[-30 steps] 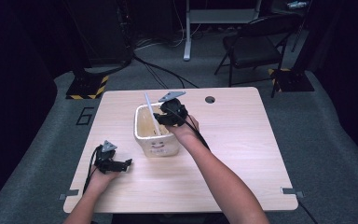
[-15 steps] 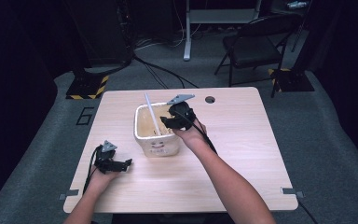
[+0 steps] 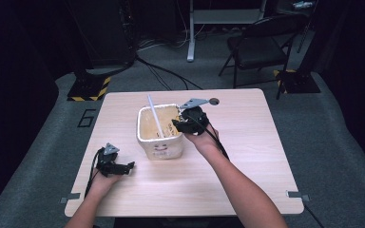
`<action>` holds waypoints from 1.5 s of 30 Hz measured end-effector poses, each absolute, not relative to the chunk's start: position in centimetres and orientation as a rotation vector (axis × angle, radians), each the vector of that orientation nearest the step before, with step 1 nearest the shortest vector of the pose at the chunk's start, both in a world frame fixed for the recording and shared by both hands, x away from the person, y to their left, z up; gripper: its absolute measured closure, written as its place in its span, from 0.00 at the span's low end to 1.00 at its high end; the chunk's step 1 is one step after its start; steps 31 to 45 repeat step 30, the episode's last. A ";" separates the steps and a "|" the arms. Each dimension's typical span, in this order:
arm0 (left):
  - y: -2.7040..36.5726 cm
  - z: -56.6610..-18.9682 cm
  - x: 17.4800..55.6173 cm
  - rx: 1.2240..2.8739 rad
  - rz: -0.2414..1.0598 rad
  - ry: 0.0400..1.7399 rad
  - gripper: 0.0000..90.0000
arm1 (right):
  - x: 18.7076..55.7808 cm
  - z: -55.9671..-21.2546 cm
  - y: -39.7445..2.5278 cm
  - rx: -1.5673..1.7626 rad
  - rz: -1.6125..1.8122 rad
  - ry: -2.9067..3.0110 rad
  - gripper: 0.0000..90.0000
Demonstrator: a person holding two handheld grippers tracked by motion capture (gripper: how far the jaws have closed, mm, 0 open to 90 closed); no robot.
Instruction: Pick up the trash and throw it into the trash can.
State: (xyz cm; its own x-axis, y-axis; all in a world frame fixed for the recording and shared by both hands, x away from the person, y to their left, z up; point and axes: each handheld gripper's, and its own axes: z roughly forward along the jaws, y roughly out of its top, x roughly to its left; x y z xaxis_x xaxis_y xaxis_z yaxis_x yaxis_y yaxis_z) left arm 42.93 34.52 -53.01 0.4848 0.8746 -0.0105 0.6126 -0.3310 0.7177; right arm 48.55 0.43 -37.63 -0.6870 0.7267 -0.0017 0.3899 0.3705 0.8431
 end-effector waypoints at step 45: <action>34.5 -53.0 42.9 2.058 0.504 1.234 0.02 | 45.4 -42.3 -6.3 1.078 1.205 2.185 0.50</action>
